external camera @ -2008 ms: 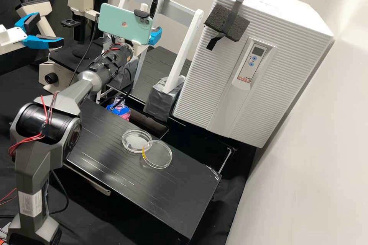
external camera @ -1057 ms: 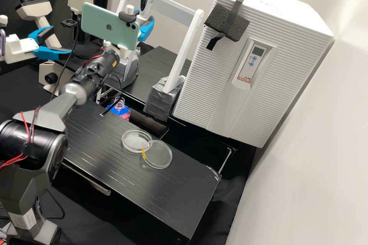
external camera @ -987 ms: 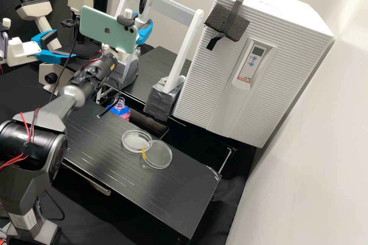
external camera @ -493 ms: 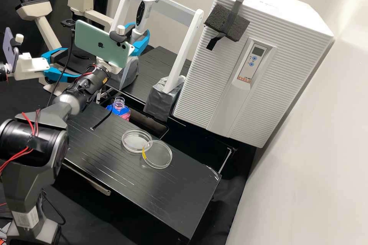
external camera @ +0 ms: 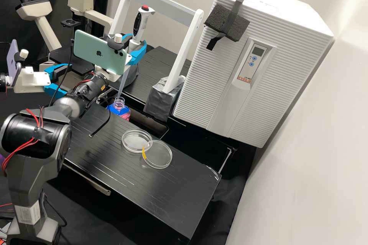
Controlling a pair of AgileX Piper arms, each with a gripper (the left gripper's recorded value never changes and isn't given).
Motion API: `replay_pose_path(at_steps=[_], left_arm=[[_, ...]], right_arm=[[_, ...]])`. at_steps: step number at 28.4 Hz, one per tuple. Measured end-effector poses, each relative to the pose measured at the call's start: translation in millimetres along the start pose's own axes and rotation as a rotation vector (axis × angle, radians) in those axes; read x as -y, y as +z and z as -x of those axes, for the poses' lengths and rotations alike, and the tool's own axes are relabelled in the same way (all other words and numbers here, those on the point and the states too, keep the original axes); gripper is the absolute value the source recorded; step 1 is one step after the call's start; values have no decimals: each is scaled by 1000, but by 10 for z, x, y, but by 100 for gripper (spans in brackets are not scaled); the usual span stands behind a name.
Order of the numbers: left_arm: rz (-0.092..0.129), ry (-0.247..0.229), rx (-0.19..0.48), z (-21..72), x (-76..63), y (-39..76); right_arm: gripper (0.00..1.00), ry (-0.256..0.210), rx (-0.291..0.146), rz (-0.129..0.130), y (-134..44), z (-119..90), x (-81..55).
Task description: Use the pipette
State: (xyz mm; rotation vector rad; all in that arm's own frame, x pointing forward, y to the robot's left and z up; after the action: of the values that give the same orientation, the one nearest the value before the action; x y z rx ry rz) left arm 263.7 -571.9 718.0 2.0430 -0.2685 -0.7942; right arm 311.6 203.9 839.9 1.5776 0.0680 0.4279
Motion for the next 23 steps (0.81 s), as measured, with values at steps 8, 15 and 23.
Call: replay_pose_path(at_steps=[8,15,23], left_arm=[[0,-3,14,-6,8,40],[0,-4,13,-4,11,40],[4,-25,41,-28,75,121]], right_arm=[[0,30,-6,17,60,0,59],[0,-6,24,43,201,20,226],[0,-46,55,63,323,85,343]])
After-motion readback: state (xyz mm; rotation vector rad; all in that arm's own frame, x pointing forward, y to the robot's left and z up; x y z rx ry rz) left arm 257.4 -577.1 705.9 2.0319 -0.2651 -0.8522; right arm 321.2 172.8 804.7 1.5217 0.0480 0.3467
